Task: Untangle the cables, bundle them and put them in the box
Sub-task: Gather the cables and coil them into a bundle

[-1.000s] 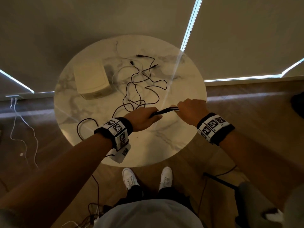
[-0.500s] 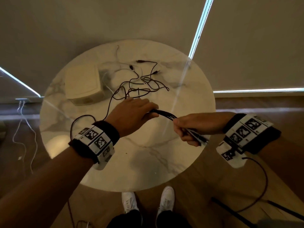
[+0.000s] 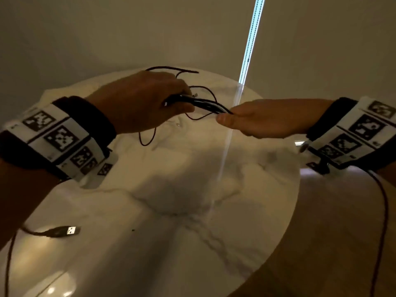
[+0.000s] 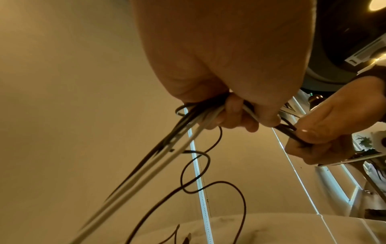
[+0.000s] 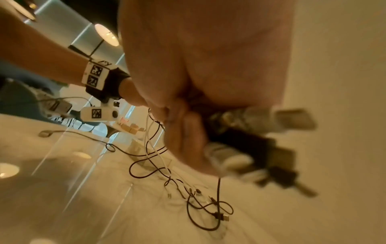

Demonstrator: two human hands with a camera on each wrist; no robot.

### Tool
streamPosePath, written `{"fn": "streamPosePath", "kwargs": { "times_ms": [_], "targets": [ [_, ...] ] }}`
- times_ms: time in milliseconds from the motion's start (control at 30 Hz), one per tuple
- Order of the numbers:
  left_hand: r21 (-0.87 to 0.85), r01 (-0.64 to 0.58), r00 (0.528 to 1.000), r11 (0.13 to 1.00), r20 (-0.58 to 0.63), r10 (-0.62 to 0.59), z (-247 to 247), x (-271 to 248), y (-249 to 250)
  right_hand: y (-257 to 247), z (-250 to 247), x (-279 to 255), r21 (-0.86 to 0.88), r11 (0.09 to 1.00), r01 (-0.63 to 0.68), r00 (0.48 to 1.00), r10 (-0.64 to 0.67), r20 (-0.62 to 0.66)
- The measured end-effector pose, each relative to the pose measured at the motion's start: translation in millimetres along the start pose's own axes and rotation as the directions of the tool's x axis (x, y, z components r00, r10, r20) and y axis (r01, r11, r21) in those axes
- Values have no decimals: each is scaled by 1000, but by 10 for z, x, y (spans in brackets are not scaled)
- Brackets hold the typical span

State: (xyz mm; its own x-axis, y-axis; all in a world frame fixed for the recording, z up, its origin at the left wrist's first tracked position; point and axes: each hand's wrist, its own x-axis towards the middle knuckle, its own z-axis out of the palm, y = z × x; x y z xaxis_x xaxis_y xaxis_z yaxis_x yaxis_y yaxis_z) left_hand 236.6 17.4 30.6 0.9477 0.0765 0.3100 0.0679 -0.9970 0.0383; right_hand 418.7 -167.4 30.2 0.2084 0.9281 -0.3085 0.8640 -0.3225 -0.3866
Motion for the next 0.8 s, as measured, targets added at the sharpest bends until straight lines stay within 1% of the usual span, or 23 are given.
{"fn": "streamPosePath", "kwargs": {
  "times_ms": [33,67,100,133,167,233,267,333,367,433,467,533,567,633,667,700,767,800],
  "targets": [
    [21,-13,1000,1000,-20,13,15,9,25,-9,22,2,-127,992,-15,998,7,-62],
    [38,3,999,999,-33,-1,22,15,55,-11,35,7,-238,971,-26,993,-3,-120],
    [44,58,998,997,-33,-57,24,13,85,-15,45,11,-335,942,-37,982,-28,-186],
    [42,137,991,990,-2,-137,23,7,127,-5,36,14,-431,901,-55,962,-67,-263],
    [30,207,977,978,41,-208,26,-3,179,-2,13,-4,-492,865,-96,929,-99,-356],
    [-13,267,959,964,102,-264,44,-10,289,16,-65,-96,-558,808,-188,846,-156,-511],
    [-67,286,952,956,131,-275,50,-18,351,20,-98,-159,-585,781,-220,813,-184,-553],
    [-212,312,944,926,179,-277,54,-29,467,2,-129,-262,-589,763,-265,762,-209,-613],
    [-257,319,942,912,192,-275,46,-30,508,-15,-126,-302,-572,769,-285,746,-197,-636],
    [-267,332,940,905,178,-292,-15,-34,583,-48,-92,-379,-519,794,-317,756,-119,-643],
    [-250,333,941,909,142,-306,-55,-38,613,-60,-54,-418,-496,807,-321,770,-83,-633],
    [-189,317,948,929,37,-316,-128,-64,657,-95,26,-487,-448,843,-297,786,-51,-616],
    [-164,305,950,938,-12,-311,-153,-90,682,-119,57,-513,-421,864,-278,797,-37,-603],
    [-142,277,953,950,-84,-290,-170,-156,744,-160,89,-522,-335,905,-262,825,30,-565],
    [-142,271,952,952,-103,-287,-157,-194,771,-189,99,-515,-259,932,-253,833,73,-549],
    [-152,277,949,949,-109,-294,-139,-234,806,-224,109,-510,-159,959,-234,829,111,-548],
    [-198,309,940,930,-87,-331,-78,-308,871,-321,143,-509,63,985,-162,799,169,-578],
    [-225,333,933,916,-65,-355,-46,-347,909,-372,165,-508,167,979,-119,784,196,-589]
  ]
}}
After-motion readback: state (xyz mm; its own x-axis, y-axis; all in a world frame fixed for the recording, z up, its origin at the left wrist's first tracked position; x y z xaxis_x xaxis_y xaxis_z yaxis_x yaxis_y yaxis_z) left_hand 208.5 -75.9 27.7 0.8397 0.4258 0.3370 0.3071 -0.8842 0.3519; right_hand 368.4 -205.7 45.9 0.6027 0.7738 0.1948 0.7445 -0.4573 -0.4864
